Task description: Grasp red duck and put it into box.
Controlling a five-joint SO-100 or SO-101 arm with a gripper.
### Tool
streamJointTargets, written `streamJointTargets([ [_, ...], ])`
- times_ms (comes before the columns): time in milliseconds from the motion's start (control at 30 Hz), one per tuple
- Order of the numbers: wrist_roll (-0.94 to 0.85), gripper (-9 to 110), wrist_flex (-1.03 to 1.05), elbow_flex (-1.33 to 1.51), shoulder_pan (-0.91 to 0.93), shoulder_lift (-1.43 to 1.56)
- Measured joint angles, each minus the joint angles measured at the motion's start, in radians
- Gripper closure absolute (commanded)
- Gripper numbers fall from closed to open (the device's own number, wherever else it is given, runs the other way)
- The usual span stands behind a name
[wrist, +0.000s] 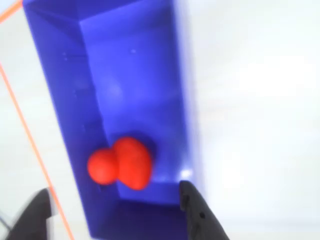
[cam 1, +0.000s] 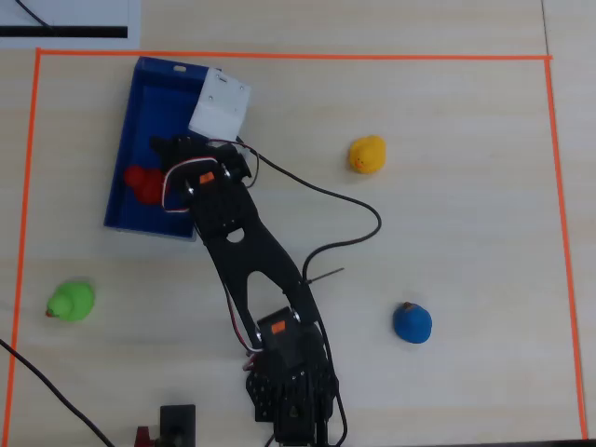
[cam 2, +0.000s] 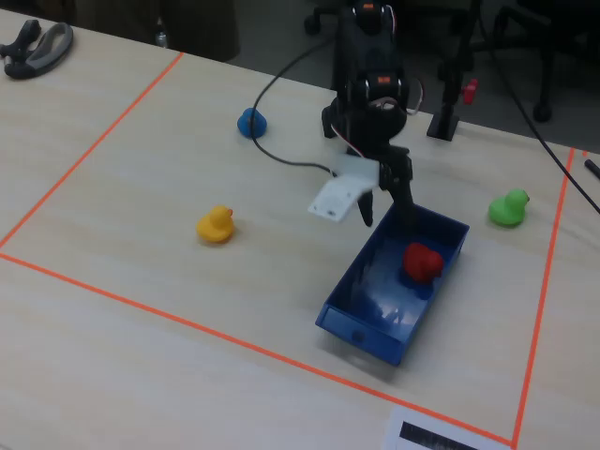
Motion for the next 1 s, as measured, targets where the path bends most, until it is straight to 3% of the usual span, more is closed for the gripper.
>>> streamJointTargets([
  [467, -0.374, 101, -0.005, 0.925, 0.321, 1.075],
  [733, -0.488, 101, -0.091, 1.276, 0.322, 1.307],
  [1000, -0.541, 101, 0.057, 1.396, 0.296, 1.491],
])
